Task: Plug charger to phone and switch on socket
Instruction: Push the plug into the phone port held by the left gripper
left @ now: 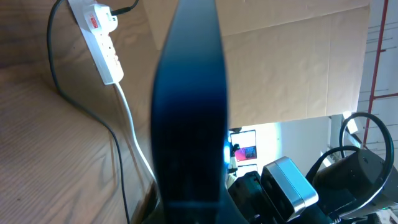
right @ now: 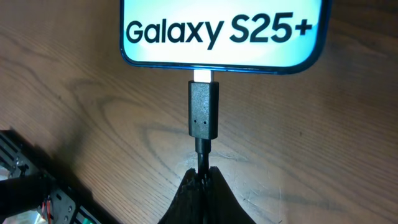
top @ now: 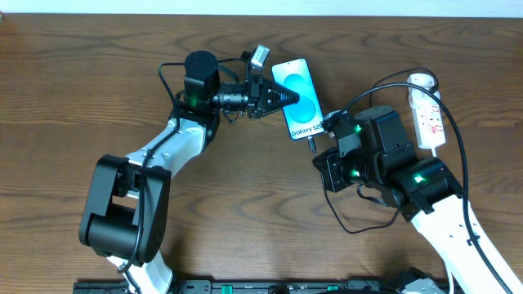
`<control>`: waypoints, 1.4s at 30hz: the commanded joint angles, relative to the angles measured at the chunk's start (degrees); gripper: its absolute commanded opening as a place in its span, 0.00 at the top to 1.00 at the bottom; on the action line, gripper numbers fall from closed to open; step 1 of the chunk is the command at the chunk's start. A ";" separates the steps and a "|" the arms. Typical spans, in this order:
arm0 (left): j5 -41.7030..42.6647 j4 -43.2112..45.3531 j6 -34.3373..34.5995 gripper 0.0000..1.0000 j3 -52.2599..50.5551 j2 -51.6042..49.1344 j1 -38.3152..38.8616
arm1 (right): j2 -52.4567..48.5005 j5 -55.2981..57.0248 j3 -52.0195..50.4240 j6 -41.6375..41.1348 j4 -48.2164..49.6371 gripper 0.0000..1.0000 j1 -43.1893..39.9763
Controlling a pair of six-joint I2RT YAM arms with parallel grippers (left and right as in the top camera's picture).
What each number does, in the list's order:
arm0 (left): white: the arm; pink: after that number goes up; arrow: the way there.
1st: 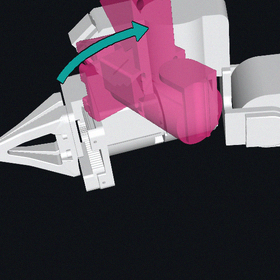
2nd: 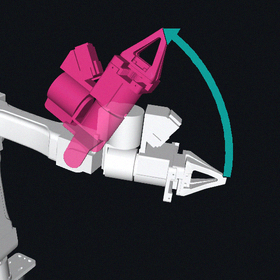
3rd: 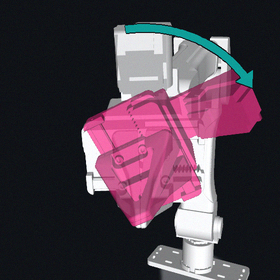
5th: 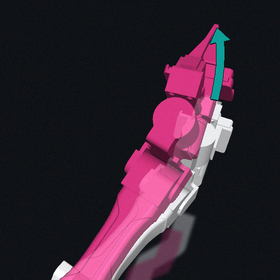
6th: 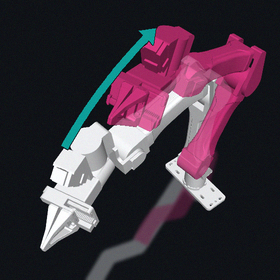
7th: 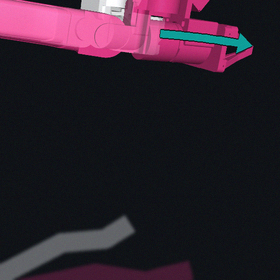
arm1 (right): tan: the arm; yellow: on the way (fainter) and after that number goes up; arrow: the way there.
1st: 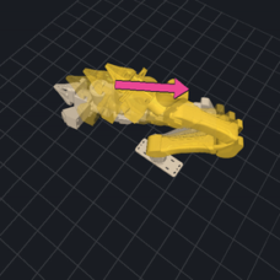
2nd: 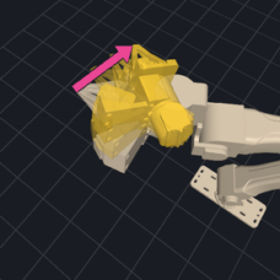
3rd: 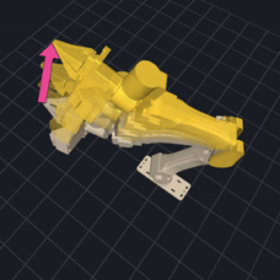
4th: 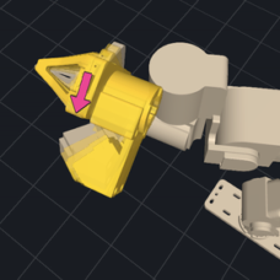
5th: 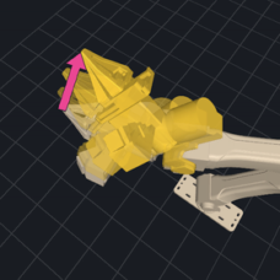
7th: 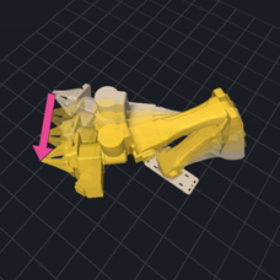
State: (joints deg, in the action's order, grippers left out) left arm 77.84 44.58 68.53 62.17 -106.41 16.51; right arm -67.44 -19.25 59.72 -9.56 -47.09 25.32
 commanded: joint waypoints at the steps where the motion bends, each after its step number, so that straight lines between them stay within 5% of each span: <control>1: 2.38 0.50 -1.25 0.93 0.90 1.07 0.09 | 0.02 0.48 -0.04 0.87 1.60 0.99 0.31; 27: 8.50 0.57 -5.20 0.92 0.83 1.07 3.85 | -1.75 2.54 -0.13 0.63 21.75 0.99 0.26; 38: 9.70 0.55 -8.76 0.93 -0.15 1.07 3.98 | -0.63 4.81 -0.11 0.63 21.88 0.99 0.24; 42: 8.57 0.55 -9.01 0.92 -0.15 1.07 3.91 | -0.24 4.76 -0.11 0.63 18.62 0.85 0.22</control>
State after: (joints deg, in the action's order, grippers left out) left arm 76.42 45.17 62.37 63.24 -106.39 17.02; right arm -69.36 -17.15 57.45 -9.58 -29.87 25.71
